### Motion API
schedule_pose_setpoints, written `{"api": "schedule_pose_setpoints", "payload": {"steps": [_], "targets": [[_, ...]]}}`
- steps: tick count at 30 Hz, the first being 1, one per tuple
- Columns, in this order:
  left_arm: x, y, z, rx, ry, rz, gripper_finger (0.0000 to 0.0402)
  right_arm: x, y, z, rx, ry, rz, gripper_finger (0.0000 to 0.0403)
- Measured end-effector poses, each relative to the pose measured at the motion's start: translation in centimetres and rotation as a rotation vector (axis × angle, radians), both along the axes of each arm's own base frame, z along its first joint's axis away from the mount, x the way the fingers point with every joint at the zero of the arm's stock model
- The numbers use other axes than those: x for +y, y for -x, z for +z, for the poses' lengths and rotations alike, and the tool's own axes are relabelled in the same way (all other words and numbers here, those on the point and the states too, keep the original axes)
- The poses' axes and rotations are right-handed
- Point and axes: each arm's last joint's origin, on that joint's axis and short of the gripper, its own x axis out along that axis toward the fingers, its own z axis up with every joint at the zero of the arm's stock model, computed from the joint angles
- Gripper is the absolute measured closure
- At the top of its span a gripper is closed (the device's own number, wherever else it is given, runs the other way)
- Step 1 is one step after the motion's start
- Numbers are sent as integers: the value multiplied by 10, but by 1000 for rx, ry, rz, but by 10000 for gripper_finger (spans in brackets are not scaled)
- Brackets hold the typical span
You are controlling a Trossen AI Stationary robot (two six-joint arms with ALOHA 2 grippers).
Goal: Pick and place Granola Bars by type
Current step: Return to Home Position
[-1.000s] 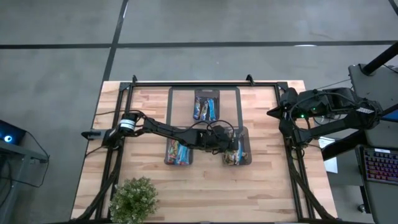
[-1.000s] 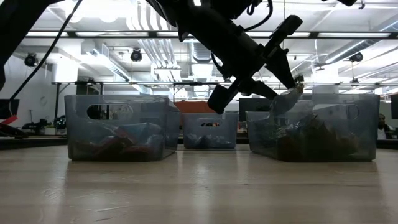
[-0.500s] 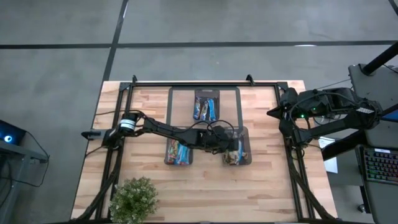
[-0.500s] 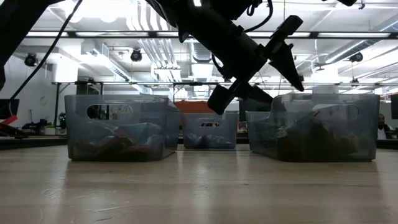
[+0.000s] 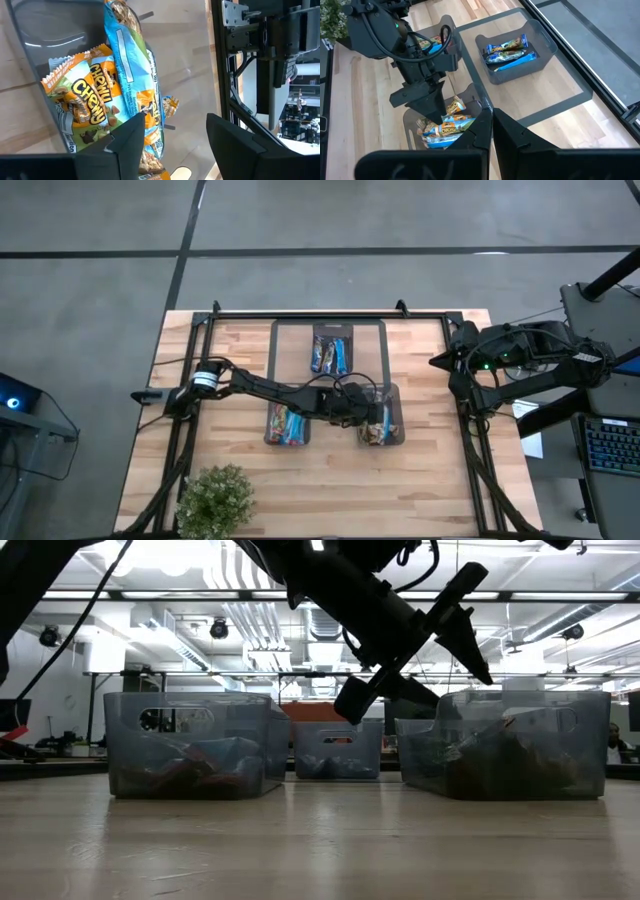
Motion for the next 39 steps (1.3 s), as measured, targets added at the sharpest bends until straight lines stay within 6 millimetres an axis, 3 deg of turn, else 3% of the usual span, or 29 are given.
{"api": "schedule_pose_setpoints", "payload": {"steps": [6, 10, 17, 24, 35, 39], "targets": [[-1, 0, 1, -6, -3, -4, 210, 0, 0, 0, 1, 2, 2, 394], [-1, -2, 4, -24, -30, -24, 245, 0, 0, 0, 1, 2, 2, 394], [-9, -13, 45, -145, -122, -93, 338, 0, 0, 0, 1, 2, 1, 394], [-11, -18, 76, -218, -249, -156, 396, 0, 0, 0, 0, 1, 0, 394], [-15, -20, 105, -289, -424, -305, 401, 0, 0, 0, -2, -6, -7, 394], [-18, -18, 116, -308, -453, -447, 401, 0, 0, 0, 1, -1, -2, 394]]}}
